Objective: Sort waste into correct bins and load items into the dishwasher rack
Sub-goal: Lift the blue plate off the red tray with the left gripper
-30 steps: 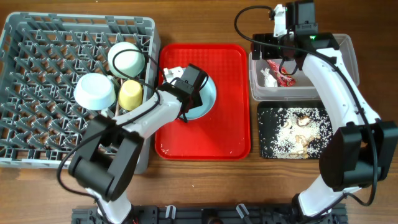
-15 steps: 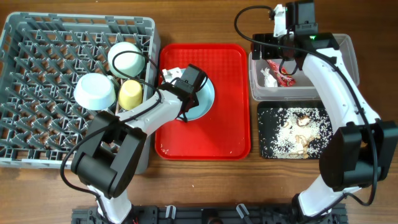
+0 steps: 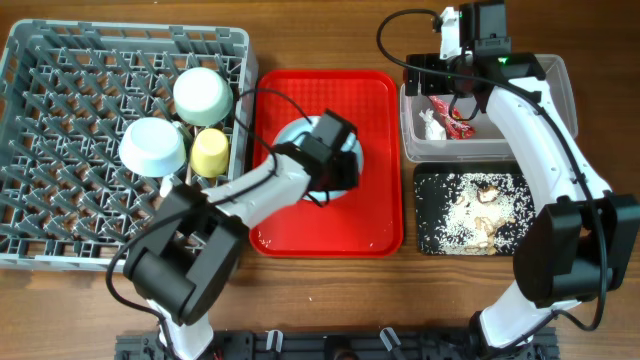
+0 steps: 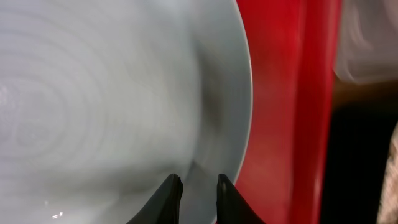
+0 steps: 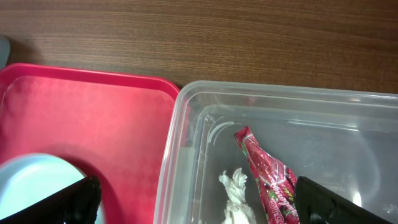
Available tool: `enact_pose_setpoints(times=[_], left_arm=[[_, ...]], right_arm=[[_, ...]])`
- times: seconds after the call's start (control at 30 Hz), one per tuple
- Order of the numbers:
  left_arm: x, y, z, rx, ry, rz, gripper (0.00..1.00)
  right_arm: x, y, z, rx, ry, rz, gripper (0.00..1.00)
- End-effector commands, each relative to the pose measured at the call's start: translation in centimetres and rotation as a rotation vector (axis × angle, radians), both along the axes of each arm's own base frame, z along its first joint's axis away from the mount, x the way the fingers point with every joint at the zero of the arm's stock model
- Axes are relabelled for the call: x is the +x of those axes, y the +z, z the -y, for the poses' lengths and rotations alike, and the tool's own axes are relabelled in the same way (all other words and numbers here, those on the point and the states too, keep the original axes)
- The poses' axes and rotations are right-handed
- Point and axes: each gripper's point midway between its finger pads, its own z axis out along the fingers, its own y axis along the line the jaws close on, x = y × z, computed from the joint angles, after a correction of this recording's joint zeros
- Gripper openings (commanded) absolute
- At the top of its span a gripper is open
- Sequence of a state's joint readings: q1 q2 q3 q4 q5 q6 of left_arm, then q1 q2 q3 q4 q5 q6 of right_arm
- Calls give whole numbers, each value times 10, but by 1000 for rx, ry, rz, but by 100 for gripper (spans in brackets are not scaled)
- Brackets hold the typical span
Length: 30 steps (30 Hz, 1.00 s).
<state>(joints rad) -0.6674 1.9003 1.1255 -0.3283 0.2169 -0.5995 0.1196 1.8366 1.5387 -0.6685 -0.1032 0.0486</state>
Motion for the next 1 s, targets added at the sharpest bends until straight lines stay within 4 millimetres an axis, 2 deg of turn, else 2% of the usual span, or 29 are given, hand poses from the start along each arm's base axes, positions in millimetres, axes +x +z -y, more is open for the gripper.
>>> enact_pose_setpoints(times=[0.0, 0.07, 0.2, 0.3, 0.33, 0.47, 0.6, 0.97], left_arm=[[-27, -1, 30, -22, -188, 27, 27], [-23, 0, 29, -1, -199, 58, 33], [0, 11, 7, 34, -120, 106, 37], [22, 33, -19, 17, -37, 134, 40], [35, 48, -39, 9, 21, 148, 43], [50, 67, -82, 16, 125, 149, 47], [49, 58, -99, 57, 160, 111, 49], [42, -13, -119, 236, 183, -2, 50]], right_arm=[[2, -2, 0, -4, -7, -1, 100], [2, -2, 0, -4, -7, -1, 100], [2, -2, 0, -4, -7, -1, 100], [2, -2, 0, -4, -7, -1, 100], [2, -2, 0, -4, -7, -1, 100], [2, -2, 0, -4, -7, -1, 100], [2, -2, 0, -4, -7, -1, 100], [2, -2, 0, -4, -7, -1, 100]])
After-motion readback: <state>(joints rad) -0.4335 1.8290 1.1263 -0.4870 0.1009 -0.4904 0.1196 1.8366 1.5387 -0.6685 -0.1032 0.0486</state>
